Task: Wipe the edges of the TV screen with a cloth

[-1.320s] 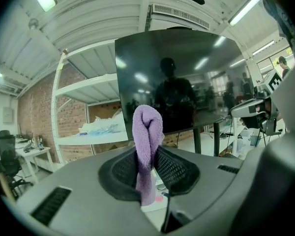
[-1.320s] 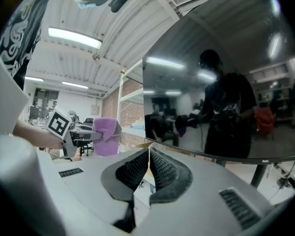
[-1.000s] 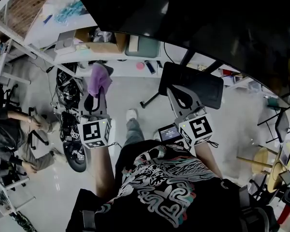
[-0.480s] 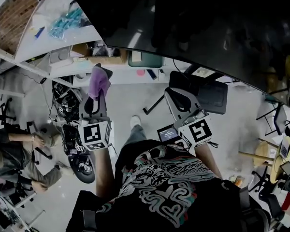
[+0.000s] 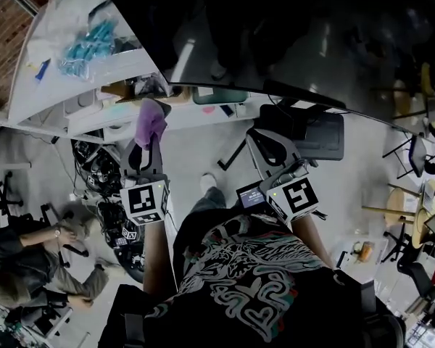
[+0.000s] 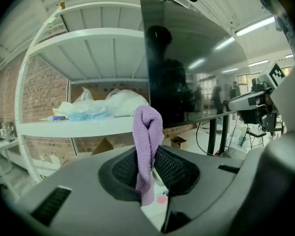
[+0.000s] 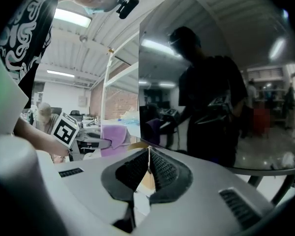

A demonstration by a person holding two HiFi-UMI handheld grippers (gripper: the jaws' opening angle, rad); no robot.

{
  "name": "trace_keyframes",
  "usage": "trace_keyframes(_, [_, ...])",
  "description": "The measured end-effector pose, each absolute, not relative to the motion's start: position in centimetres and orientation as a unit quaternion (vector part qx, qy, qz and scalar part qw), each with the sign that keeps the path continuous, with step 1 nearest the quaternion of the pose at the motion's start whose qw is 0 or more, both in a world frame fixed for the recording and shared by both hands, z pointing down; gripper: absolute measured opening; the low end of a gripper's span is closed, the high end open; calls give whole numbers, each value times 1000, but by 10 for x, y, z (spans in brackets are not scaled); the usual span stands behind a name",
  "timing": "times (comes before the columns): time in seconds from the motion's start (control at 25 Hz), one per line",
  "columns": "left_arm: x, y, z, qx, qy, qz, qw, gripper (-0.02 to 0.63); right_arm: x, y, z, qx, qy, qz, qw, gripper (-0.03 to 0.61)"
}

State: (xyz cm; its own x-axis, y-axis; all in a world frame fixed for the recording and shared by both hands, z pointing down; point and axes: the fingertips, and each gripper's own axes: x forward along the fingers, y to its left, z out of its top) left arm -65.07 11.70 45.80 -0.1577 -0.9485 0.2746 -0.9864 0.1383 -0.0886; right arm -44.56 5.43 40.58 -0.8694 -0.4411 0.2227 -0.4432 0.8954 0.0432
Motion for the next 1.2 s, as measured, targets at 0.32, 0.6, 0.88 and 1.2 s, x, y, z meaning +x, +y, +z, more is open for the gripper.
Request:
trace_keyframes(0.32, [-671, 88, 463, 649, -746, 126, 80, 86, -457, 38, 408, 242, -963, -1, 117, 34])
trace_keyframes(0.6, [-680, 74, 480, 636, -752, 139, 102, 86, -448, 29, 432, 252, -954, 25, 162, 34])
trace_keyframes(0.88, [-671, 54, 475, 651, -741, 135, 94, 86, -456, 23, 422, 257, -957, 15, 134, 34])
trace_keyframes(1.2, [-658, 39, 467, 675, -720, 133, 86, 86, -463, 18, 415, 259, -959, 5, 113, 34])
